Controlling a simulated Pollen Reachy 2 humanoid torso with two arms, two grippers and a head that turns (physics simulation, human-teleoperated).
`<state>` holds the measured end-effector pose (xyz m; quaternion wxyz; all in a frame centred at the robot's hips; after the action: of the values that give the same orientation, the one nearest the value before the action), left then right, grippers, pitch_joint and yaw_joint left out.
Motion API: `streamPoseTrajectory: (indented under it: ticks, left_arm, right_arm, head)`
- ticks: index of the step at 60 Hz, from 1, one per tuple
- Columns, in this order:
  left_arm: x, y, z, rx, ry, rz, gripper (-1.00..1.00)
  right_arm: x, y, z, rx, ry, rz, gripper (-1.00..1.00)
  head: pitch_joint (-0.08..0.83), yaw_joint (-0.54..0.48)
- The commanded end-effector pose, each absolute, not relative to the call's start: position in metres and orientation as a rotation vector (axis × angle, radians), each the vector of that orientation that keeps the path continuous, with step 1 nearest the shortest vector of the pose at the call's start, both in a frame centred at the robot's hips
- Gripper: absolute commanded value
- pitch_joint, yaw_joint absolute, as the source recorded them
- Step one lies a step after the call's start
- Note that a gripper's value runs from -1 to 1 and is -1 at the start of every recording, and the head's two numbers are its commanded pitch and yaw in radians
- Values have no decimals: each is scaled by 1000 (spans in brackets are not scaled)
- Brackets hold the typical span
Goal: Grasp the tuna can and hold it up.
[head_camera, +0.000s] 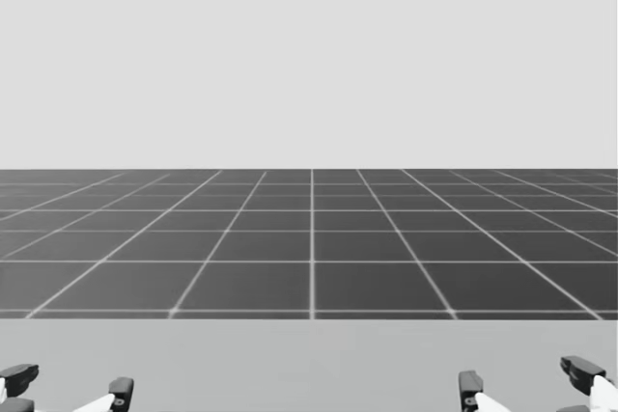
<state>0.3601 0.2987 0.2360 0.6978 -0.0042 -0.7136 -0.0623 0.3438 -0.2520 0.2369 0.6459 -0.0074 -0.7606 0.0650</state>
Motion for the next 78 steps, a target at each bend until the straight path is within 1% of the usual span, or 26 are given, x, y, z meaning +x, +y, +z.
streamPoseTrajectory:
  ticks: [1, 5, 10, 15, 16, 19, 20, 23, 24, 25, 27, 30, 31, 48, 51, 52, 57, 66, 78]
  left_arm:
    - [360, 299, 236, -3, -1593, -141, -1000]
    - [360, 299, 236, -2, -1593, -140, -1000]
    - [360, 299, 236, -1, -1595, -139, -1000]
    - [360, 299, 236, -1, -1596, -137, -1000]
    - [360, 299, 236, -1, -1597, -136, -1000]
    - [360, 300, 237, -2, -1598, -134, -1000]
    - [360, 300, 237, -1, -1599, -133, -1000]
    - [359, 300, 238, -1, -1601, -131, -1000]
    - [359, 300, 238, 0, -1603, -130, -1000]
    - [359, 300, 238, 0, -1603, -130, -1000]
    - [359, 300, 238, 1, -1606, -129, -1000]
    - [359, 300, 239, 1, -1606, -130, -1000]
    - [359, 300, 239, 2, -1607, -130, -1000]
    - [359, 302, 240, -1, -1612, -128, -1000]
    - [359, 302, 241, -1, -1614, -128, -1000]
    - [359, 302, 242, -3, -1616, -127, -1000]
    - [357, 303, 243, -11, -1625, -127, -1000]
    - [355, 303, 246, -23, -1636, -123, -1000]
    - [353, 302, 249, -45, -1646, -118, -1000]
  right_arm:
    - [343, -251, 236, -40, -1746, 128, -1000]
    - [342, -250, 237, -22, -1749, 138, -1000]
    - [343, -250, 238, -6, -1731, 158, -1000]
    - [343, -251, 238, -15, -1728, 156, -1000]
    - [343, -251, 238, -16, -1728, 155, -1000]
    - [344, -251, 238, -23, -1727, 152, -1000]
    - [344, -251, 238, -26, -1727, 152, -1000]
    - [344, -251, 238, -30, -1726, 153, -1000]
    - [344, -251, 237, -31, -1726, 154, -1000]
    - [344, -251, 237, -31, -1726, 154, -1000]
    - [344, -251, 237, -33, -1725, 155, -1000]
    - [345, -252, 237, -33, -1723, 153, -1000]
    - [345, -252, 237, -34, -1722, 153, -1000]
    - [347, -253, 236, -38, -1716, 151, -1000]
    - [347, -253, 236, -38, -1715, 150, -1000]
    - [347, -253, 236, -38, -1714, 150, -1000]
    - [347, -254, 236, -39, -1714, 150, -1000]
    - [347, -254, 236, -37, -1714, 149, -1000]
    - [347, -254, 237, -34, -1715, 147, -1000]
  head:
    - [3, 9]
    - [6, 10]
    - [15, 11]
    - [47, 14]
    - [71, 15]
    - [98, 13]
    - [125, 10]
    - [151, 6]
    - [178, 3]
    - [178, 3]
    - [222, -1]
    - [250, -2]
    - [276, -1]
    - [487, 0]
    - [511, -5]
    - [533, -13]
    - [580, -37]
    - [639, -89]
    - [717, -229]
